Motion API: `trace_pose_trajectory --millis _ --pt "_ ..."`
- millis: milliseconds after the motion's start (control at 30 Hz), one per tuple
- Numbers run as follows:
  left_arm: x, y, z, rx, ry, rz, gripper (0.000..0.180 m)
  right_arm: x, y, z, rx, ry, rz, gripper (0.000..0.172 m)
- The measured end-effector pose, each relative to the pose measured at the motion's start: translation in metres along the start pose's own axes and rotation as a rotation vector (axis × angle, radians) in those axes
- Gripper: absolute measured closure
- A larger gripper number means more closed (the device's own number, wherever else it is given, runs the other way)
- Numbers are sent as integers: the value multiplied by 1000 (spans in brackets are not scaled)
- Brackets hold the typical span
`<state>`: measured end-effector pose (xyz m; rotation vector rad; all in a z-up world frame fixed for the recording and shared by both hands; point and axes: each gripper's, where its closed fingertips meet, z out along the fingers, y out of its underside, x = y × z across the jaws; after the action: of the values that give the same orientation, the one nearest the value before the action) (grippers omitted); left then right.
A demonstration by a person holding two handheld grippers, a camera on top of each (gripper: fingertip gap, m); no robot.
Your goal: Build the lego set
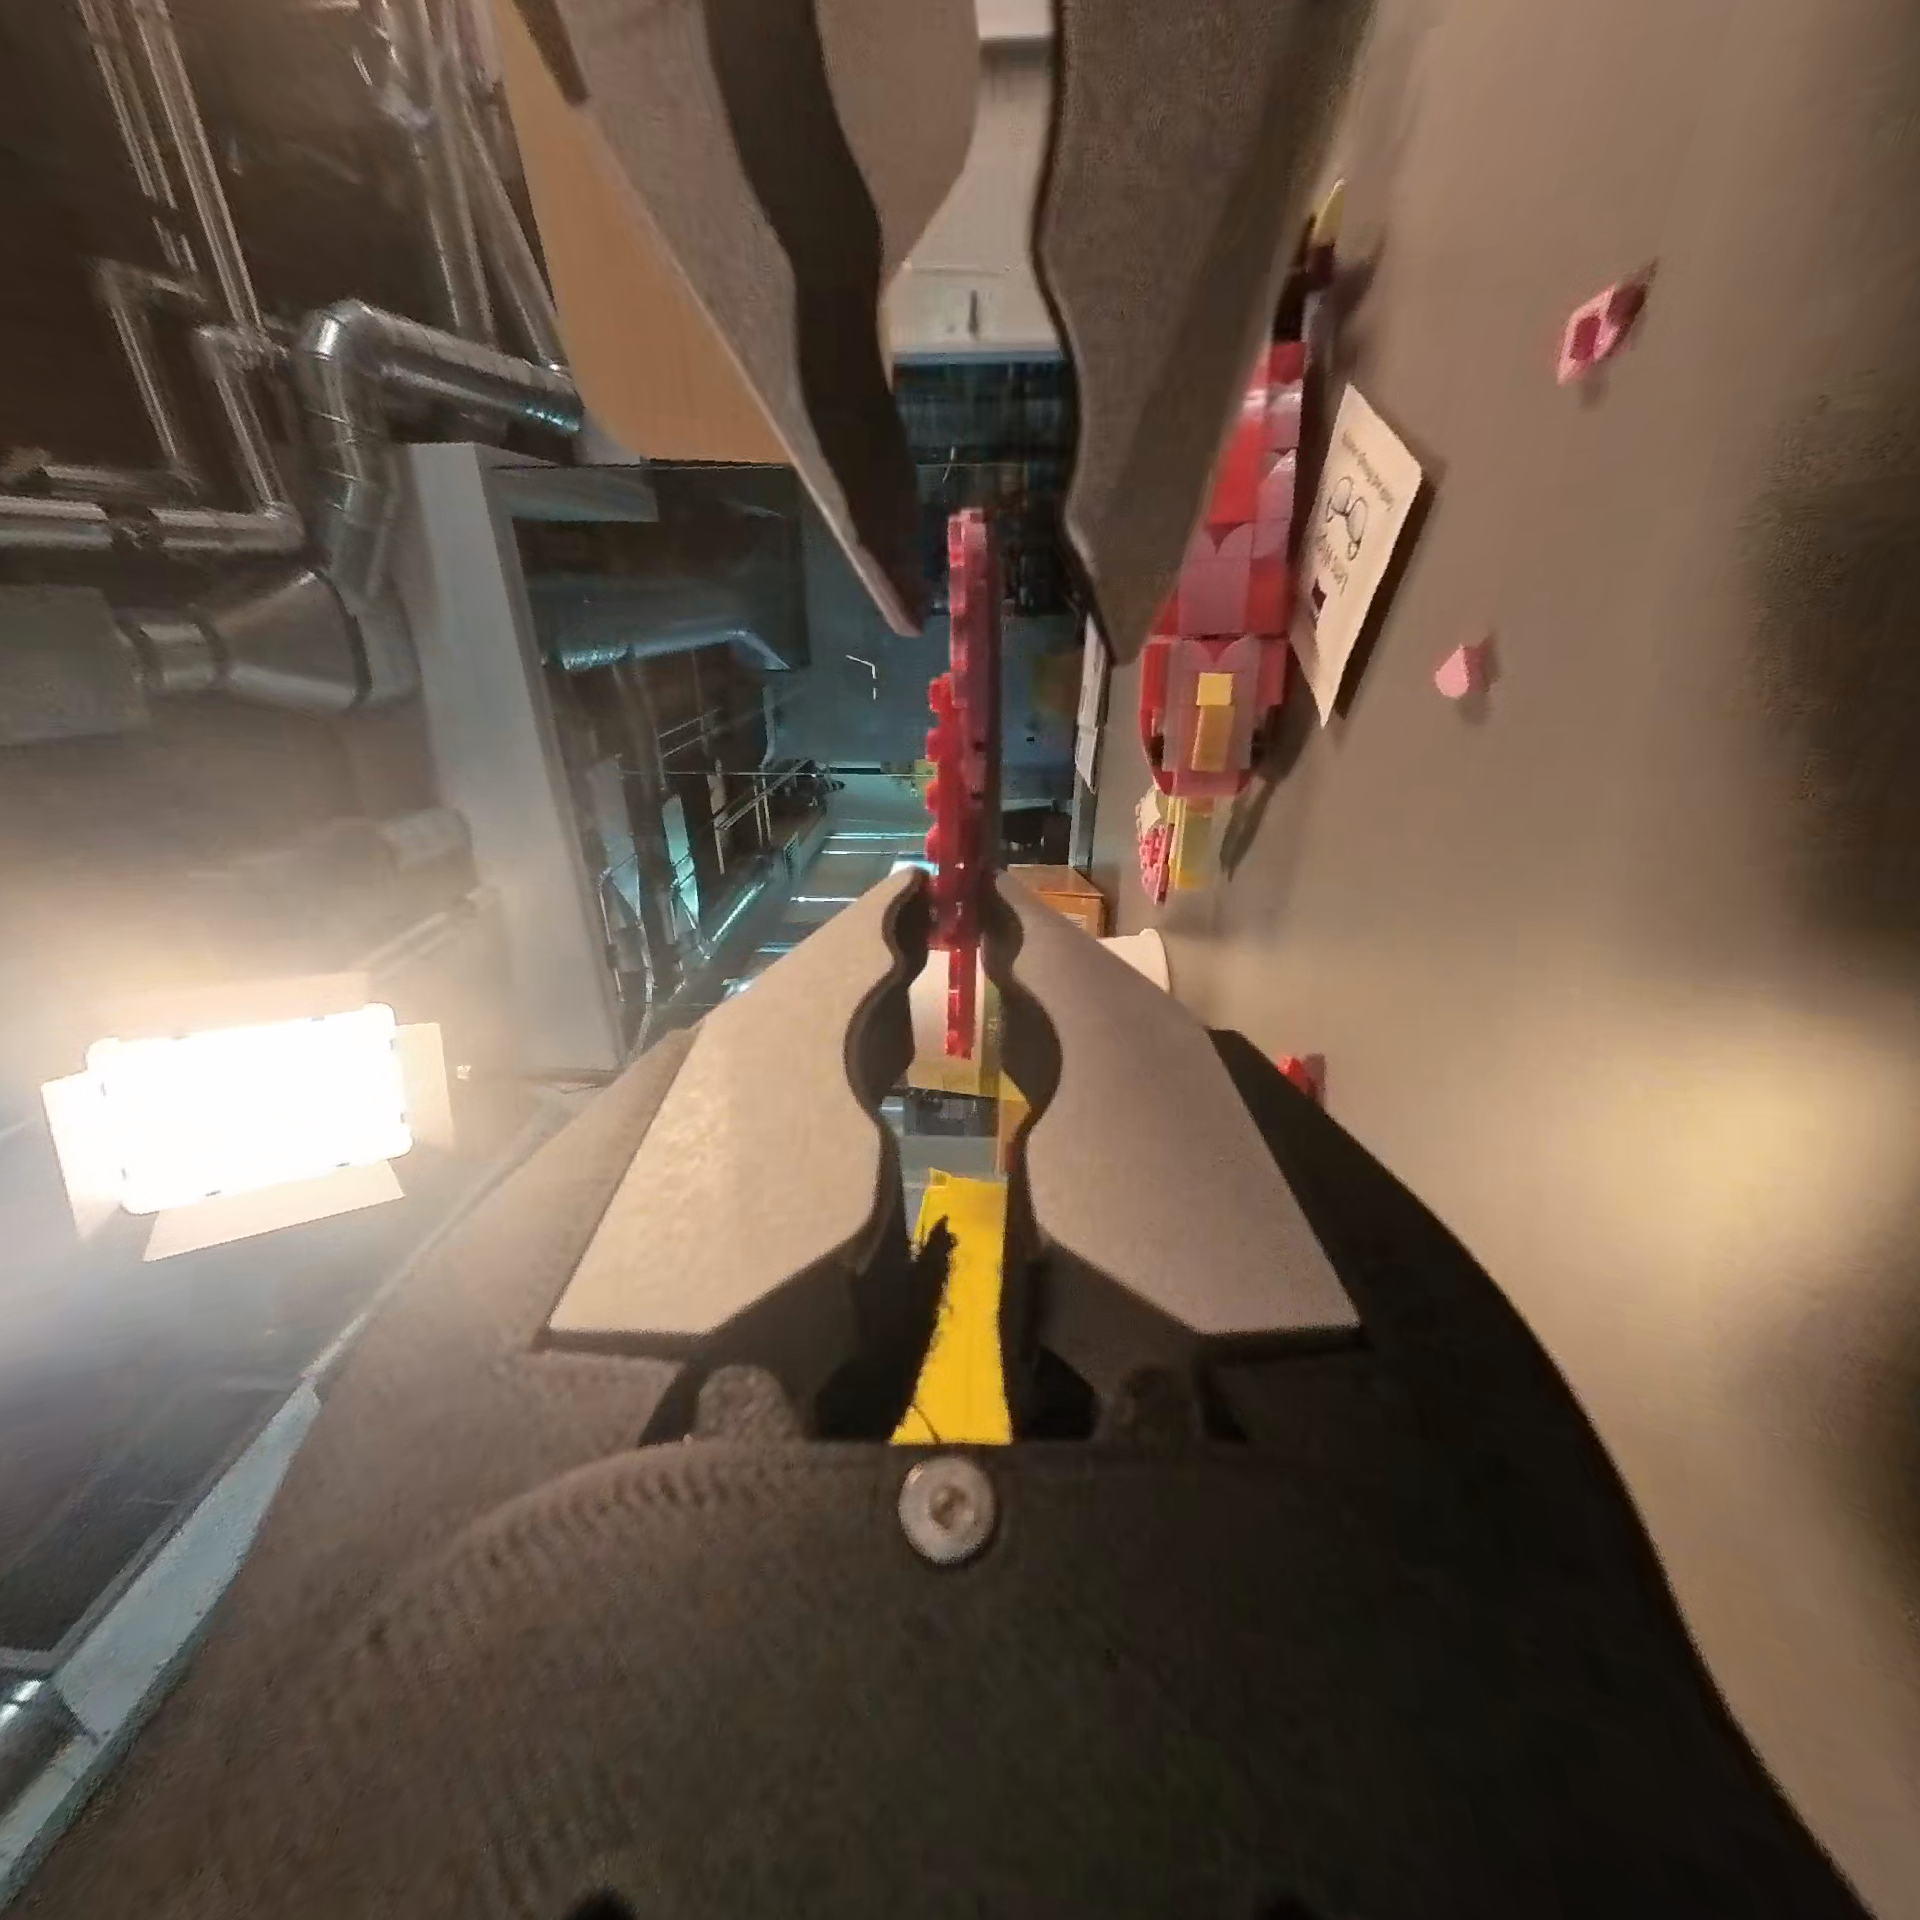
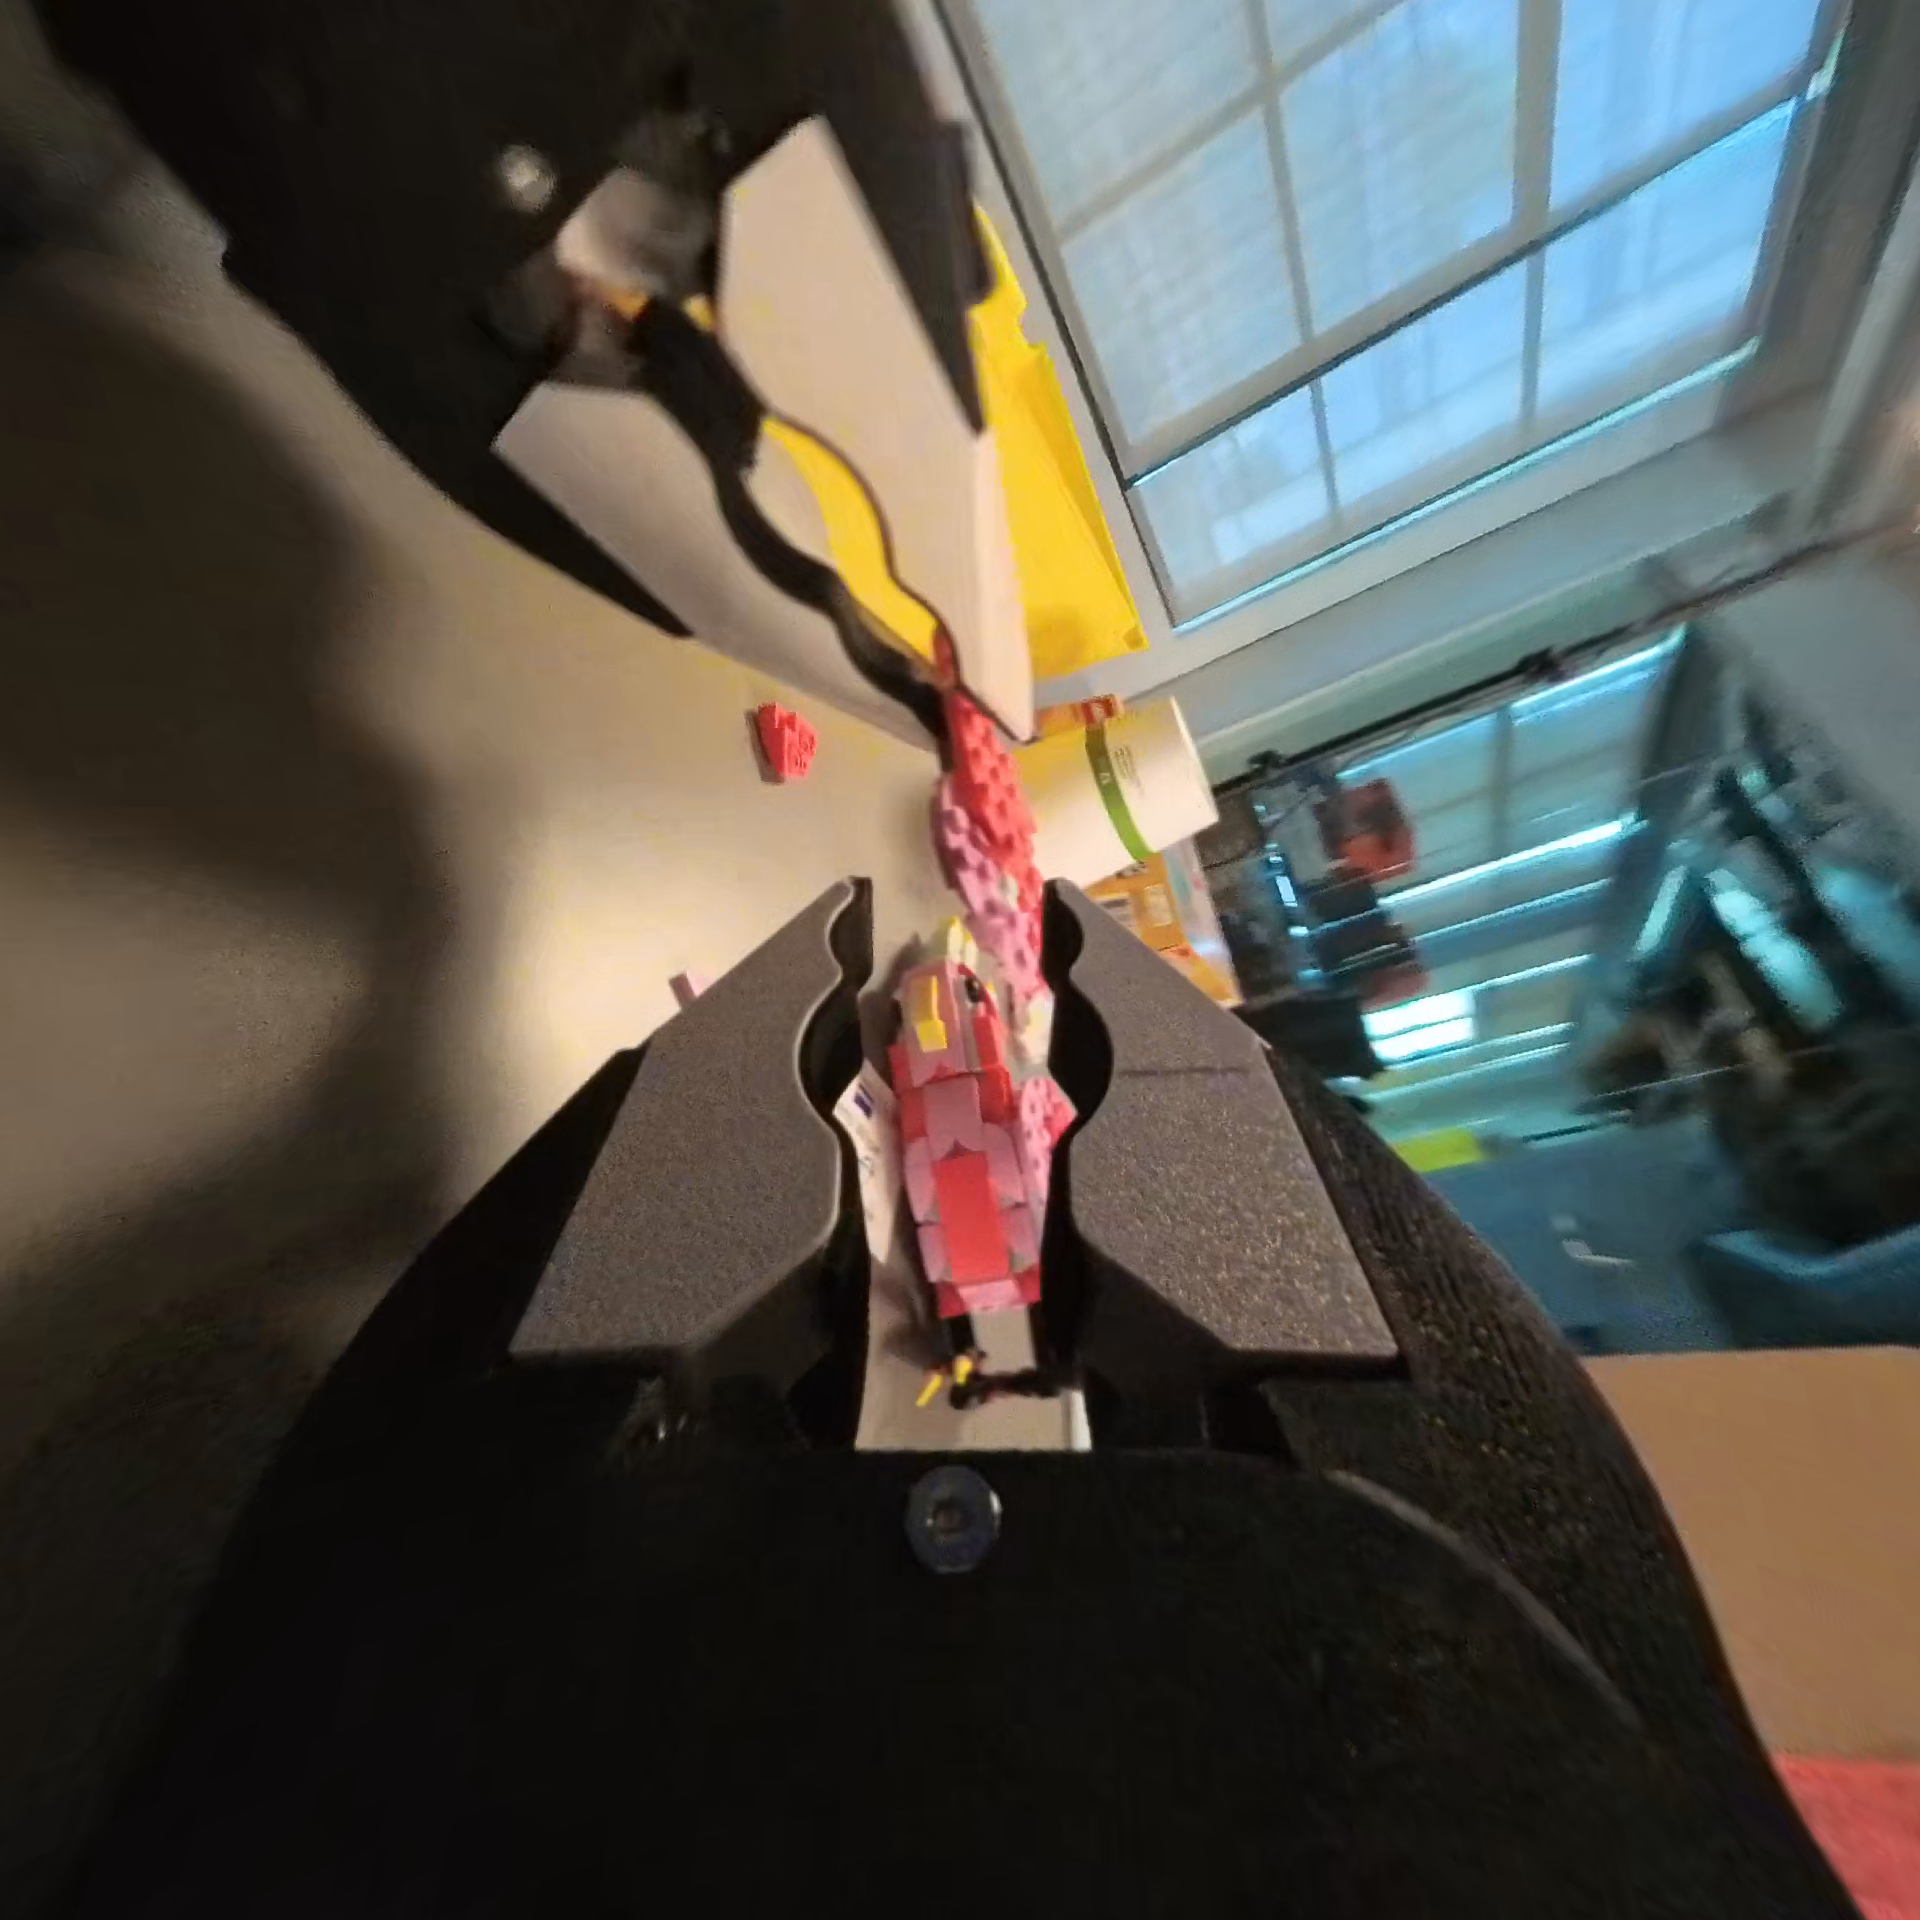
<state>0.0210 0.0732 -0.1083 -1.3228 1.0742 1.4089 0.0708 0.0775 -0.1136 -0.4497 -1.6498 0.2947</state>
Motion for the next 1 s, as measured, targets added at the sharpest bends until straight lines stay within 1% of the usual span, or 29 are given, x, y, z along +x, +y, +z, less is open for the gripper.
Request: trace_pose_trajectory --millis 67,133,167,267,300,400,467,633,700,900,1000 --pt "2 -1 2 0 6 -2 173 1 3 2 -31 49 -97 148" --pt "3 -2 3 5 9 -10 173 7 6 2 -58 102 -155 162" --pt "4 -3 4 5 8 -14 173 9 7 2 -64 115 -175 164" --pt "4 -4 3 30 3 -55 173 9 6 0 -61 119 -196 165" --pt "1 -5 2 50 -19 -67 173 10 6 0 -57 120 -196 165" --pt "-6 -8 -1 84 -69 -90 165 11 5 -2 -45 124 -207 166" --pt "-5 -8 0 82 -68 -96 160 9 6 -2 -45 111 -216 166" --pt "-2 -8 0 89 -82 -54 162 6 7 -3 -40 95 -238 166" --pt "4 -8 1 89 -61 -47 156 6 9 -2 -54 98 -256 167" --pt "8 0 3 48 -36 -107 144 10 13 -3 -80 124 -295 167" --pt "2 -1 3 56 -71 -102 143 9 11 -3 -71 120 -311 167"
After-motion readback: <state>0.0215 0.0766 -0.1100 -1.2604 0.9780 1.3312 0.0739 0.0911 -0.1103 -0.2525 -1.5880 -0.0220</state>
